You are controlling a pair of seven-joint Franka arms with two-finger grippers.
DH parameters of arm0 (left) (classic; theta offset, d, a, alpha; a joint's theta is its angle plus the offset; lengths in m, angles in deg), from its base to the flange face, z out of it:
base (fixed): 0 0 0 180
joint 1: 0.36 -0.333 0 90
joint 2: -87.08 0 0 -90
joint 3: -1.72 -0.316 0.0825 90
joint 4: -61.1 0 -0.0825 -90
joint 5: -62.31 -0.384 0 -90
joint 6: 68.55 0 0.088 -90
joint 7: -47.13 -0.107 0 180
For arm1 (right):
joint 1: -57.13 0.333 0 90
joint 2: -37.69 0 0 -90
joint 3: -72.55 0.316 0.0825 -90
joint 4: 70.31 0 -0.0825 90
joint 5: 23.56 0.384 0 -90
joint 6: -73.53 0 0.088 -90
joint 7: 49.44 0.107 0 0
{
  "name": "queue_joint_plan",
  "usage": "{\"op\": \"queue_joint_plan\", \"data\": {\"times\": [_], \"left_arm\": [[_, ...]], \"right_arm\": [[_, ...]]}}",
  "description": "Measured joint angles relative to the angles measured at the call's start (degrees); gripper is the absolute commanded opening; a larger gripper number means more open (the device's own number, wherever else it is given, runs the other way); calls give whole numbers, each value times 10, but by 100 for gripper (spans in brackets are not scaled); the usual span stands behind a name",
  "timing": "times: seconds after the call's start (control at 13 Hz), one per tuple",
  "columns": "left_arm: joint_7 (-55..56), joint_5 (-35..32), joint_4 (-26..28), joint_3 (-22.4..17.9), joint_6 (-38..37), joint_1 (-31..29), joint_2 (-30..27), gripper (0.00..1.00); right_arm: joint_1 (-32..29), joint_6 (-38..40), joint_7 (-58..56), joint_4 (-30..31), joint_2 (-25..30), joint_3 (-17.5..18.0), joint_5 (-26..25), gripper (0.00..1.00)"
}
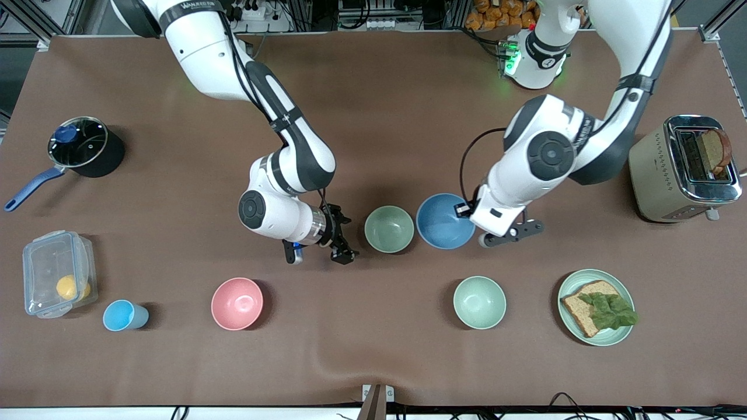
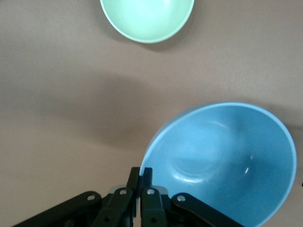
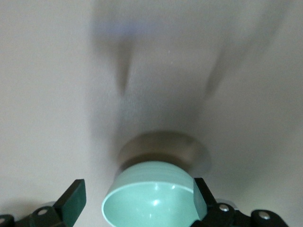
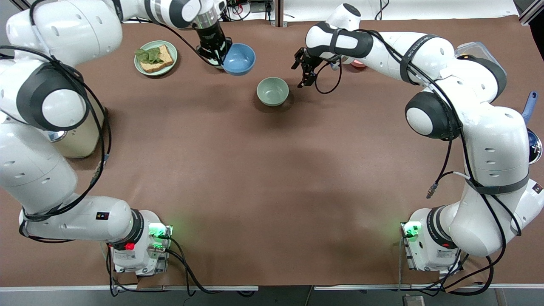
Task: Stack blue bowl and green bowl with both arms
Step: 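Carry the green bowl and blue bowl toward the table middle with both grippers, then lower the blue bowl into the green bowl with the left gripper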
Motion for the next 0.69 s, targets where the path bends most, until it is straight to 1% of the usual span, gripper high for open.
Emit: {"op": "queue_joint_plan", "data": {"times": [0.23,0.38,0.69], "left_arm": [[54,0,-14,0,12,38,24,0],[80,0,-20,0,36,57,41,0],[105,-9,-24,-1,67,83,75,0]], "right_arm": [[1,-5,12,-1,-13,-1,-35,100],[3,-8,17,-5,-20,-1,-45,100],[26,-57,67,-7,-32,0,-63,100]]}}
